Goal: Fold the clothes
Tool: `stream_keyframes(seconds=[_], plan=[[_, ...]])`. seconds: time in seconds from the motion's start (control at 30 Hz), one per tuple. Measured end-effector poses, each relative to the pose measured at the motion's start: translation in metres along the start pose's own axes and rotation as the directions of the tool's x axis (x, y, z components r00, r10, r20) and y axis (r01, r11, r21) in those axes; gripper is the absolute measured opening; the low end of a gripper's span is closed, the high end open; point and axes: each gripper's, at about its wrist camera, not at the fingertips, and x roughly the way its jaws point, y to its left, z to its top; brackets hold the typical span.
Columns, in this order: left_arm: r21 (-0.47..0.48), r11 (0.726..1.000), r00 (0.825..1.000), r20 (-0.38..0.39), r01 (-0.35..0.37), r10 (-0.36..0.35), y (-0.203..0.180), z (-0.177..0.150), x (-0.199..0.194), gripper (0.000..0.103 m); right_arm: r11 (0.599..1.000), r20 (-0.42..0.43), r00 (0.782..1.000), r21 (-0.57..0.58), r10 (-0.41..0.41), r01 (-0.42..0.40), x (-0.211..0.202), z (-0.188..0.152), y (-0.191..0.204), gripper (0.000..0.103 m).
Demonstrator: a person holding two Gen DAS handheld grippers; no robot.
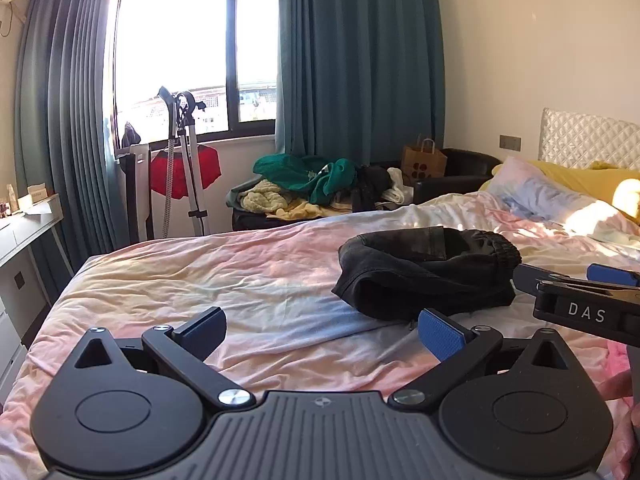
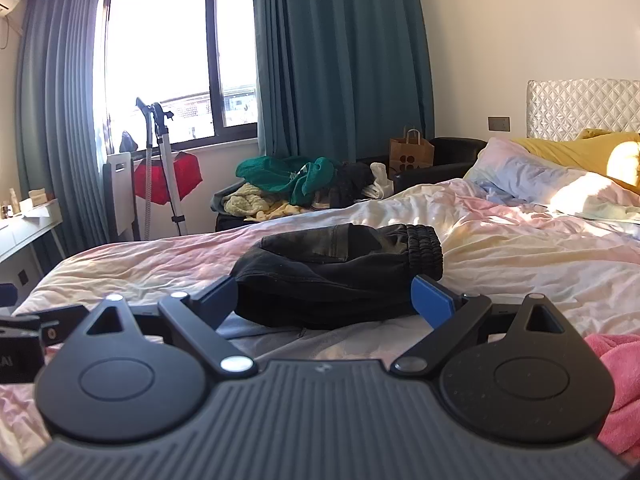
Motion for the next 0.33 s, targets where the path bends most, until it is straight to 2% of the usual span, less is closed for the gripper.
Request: stream_keyframes(seconds=[0.33], plan=[[-0.025, 1.0, 1.0, 0.004, -0.014, 0.014, 0.0087, 0.0013, -0.0034, 0.103, 1.0, -0.011, 1.0, 0.004, -0.002, 0.002, 0.0017, -0.0002, 0.0, 0.095]])
